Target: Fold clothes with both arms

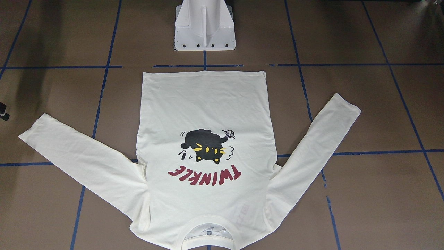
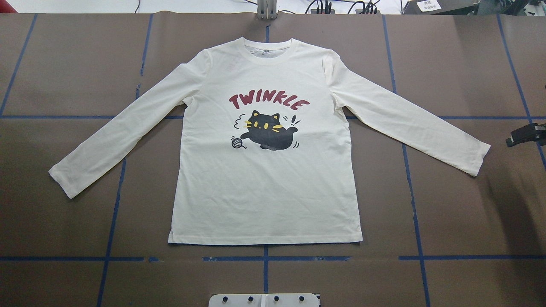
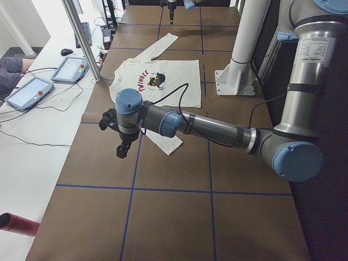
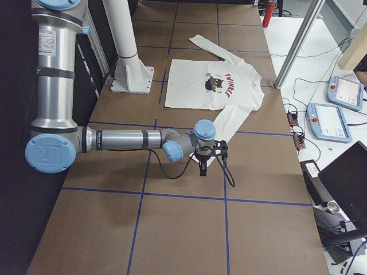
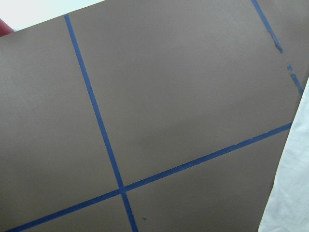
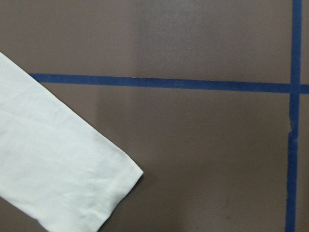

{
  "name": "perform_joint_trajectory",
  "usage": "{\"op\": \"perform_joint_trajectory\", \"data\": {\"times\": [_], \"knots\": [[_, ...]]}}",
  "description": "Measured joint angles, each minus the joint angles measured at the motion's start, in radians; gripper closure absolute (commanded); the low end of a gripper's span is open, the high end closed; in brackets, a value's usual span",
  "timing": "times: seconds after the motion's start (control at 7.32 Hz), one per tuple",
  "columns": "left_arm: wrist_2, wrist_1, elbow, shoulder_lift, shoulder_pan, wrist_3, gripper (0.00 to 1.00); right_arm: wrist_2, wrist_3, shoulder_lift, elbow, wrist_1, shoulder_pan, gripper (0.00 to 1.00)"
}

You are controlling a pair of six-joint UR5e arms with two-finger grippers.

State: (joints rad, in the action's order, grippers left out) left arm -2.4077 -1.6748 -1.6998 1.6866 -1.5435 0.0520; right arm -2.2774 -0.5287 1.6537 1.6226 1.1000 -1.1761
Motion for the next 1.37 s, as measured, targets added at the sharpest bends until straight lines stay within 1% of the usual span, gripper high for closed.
{"op": "perform_joint_trajectory", "data": {"times": [0.27, 0.55, 0.96, 1.09, 1.23, 1.37], "knots": [[0.004, -0.008, -0.001, -0.002, 0.009, -0.009, 0.0, 0.03, -0.036, -0.02, -0.023, -0.029, 0.067, 0.0], [0.028, -0.022, 0.0, -0.009, 0.012, -0.01, 0.0, 0.034, -0.046, -0.054, -0.062, -0.033, 0.125, 0.0], [0.046, -0.025, -0.002, -0.01, 0.014, -0.014, 0.0, 0.034, -0.071, -0.064, -0.084, -0.035, 0.172, 0.0], [0.047, -0.025, -0.003, -0.01, 0.014, -0.015, 0.0, 0.035, -0.079, -0.064, -0.085, -0.035, 0.181, 0.02], [0.046, -0.025, -0.004, -0.01, 0.014, -0.016, 0.0, 0.043, -0.082, -0.064, -0.086, -0.035, 0.191, 0.22], [0.046, -0.025, -0.005, -0.01, 0.014, -0.017, 0.0, 0.052, -0.083, -0.065, -0.086, -0.035, 0.197, 0.5]]}}
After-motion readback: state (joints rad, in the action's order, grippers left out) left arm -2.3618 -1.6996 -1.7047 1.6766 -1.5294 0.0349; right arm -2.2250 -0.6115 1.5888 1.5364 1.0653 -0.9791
